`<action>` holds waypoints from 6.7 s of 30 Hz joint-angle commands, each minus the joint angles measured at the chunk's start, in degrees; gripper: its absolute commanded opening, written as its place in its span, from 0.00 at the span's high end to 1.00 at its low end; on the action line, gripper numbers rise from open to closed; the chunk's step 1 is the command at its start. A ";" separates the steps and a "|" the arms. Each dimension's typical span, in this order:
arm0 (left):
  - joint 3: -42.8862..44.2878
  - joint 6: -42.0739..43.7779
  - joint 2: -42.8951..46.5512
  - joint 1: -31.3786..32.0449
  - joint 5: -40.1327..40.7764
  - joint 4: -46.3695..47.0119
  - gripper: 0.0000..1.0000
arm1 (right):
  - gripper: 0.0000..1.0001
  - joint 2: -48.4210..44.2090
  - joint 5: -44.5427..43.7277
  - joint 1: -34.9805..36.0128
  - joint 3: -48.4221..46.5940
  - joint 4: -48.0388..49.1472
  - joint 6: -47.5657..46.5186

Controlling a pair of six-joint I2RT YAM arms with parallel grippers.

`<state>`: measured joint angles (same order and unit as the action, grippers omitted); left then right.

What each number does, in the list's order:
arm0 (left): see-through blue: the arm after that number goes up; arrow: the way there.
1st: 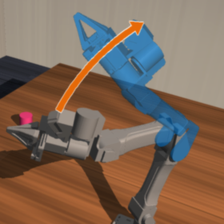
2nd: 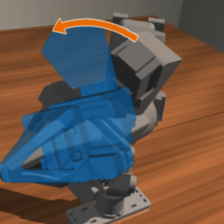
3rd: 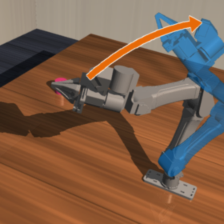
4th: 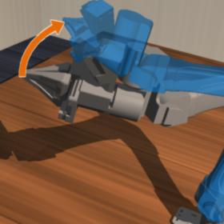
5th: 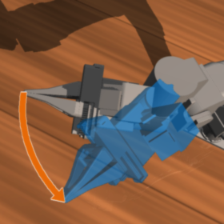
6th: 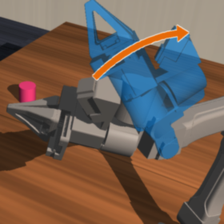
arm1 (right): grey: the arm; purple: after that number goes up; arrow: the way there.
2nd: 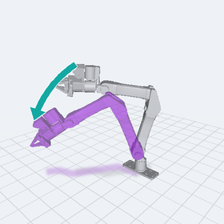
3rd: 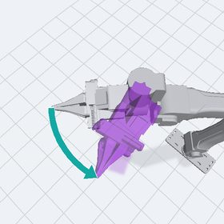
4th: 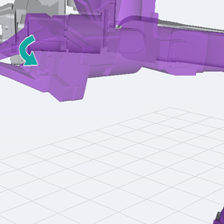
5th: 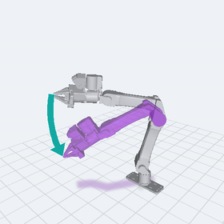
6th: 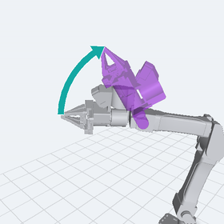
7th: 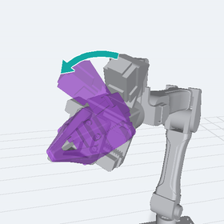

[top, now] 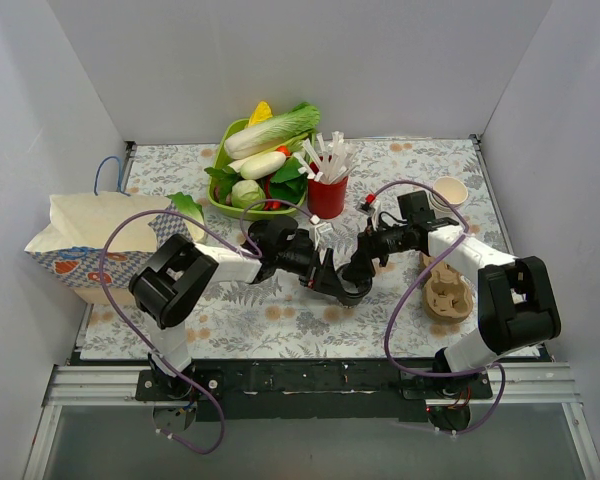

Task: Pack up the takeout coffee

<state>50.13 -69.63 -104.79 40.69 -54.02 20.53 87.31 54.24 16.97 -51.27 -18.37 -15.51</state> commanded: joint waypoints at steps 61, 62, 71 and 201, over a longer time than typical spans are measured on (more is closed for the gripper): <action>34.49 37.16 10.05 -5.35 2.24 -47.67 0.02 | 0.02 -6.34 -7.21 -6.34 -15.98 -22.83 -28.23; 35.99 38.67 10.31 -5.44 4.95 -50.65 0.02 | 0.02 -7.67 -8.00 -6.08 -14.84 -23.37 -30.35; 40.66 45.64 12.86 -8.08 14.20 -59.12 0.02 | 0.02 -18.40 -14.85 1.13 -3.41 -22.24 -48.56; 38.47 43.17 18.92 -12.65 18.42 -56.84 0.02 | 0.02 -23.23 -61.44 12.91 -11.56 -10.06 -19.68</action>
<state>88.47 -27.83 -88.66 28.23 -35.55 -36.03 69.82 -5.26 30.39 -56.75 -9.69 -47.18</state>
